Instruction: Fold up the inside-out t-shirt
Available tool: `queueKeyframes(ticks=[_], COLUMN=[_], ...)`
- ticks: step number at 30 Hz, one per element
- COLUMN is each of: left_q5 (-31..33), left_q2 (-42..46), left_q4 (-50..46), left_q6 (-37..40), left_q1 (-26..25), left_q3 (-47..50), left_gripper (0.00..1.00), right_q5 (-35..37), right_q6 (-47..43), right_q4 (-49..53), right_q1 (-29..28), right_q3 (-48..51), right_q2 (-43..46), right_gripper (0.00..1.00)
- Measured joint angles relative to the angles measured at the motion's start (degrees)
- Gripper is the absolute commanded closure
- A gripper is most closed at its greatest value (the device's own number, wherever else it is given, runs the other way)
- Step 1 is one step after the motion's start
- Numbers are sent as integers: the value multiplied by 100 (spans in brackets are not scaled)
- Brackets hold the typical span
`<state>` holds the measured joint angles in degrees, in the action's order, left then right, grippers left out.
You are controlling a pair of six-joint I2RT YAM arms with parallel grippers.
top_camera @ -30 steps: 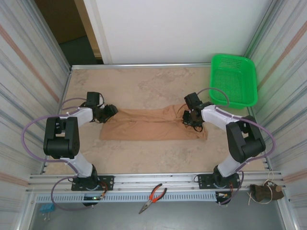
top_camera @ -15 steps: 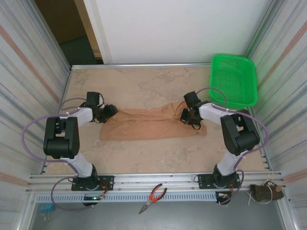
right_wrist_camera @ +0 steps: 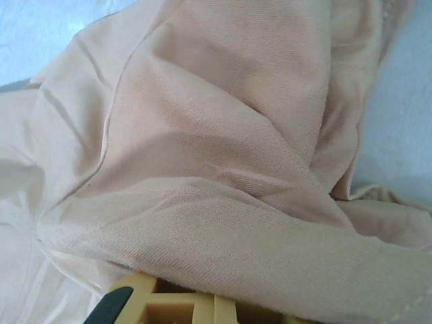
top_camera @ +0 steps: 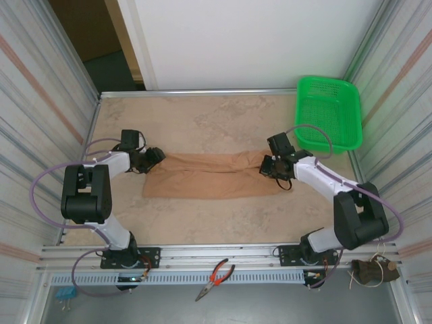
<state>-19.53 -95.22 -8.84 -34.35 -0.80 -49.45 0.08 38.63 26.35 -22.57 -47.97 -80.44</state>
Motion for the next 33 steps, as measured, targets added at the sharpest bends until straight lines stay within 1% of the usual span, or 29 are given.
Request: queueKeyframes(ticks=[2, 3, 4, 7, 11, 14, 19, 22, 24, 26, 29, 31, 32, 33], left_q5=[0, 0, -2, -22, -44, -59, -136, -166, -173, -170, -170, -173, -173, -173], left_q2=[0, 0, 0, 9, 122, 170, 125, -48, -157, -227, -295, -317, -321, -321], left_q4=[13, 15, 15, 9, -92, -116, -9, 28, 37, 72, 116, 133, 146, 162], left_q6=[-2, 0, 0, 2, 0, -2, -50, -87, -103, -107, -107, -107, -107, -107], left_q1=[7, 7, 7, 15, 22, 22, 4, 4, 4, 4, 4, 9, 11, 13], left_q3=[13, 13, 13, 11, -70, -264, -481, -481, -468, -422, -354, -308, -284, -256], left_gripper=[48, 48, 48, 48, 48, 48, 48, 48, 48, 48, 49, 49, 49, 49], right_q5=[7, 20, 33, 114, 160, 151, -7, -48, -50, -90, -173, -208, -225, -240], right_q6=[81, 118, 157, 146, 103, 50, -24, 17, 94, 195, 299, 289, 264, 238], right_q4=[57, 129, 225, 514, 643, 621, 184, -48, -229, -326, -435, -382, -348, -293], right_q1=[-74, -98, -116, -31, 431, 673, 549, 350, 223, 138, 236, 415, 511, 625], right_q3=[254, 369, 472, 590, 501, 267, -90, -17, 227, 551, 793, 802, 802, 798], right_q2=[208, 304, 407, 715, 946, 791, 17, -372, -415, -411, -284, -190, -125, -22], right_gripper=[67, 58, 55, 55, 65, 68, 90, 96, 97, 96, 89, 78, 71, 61])
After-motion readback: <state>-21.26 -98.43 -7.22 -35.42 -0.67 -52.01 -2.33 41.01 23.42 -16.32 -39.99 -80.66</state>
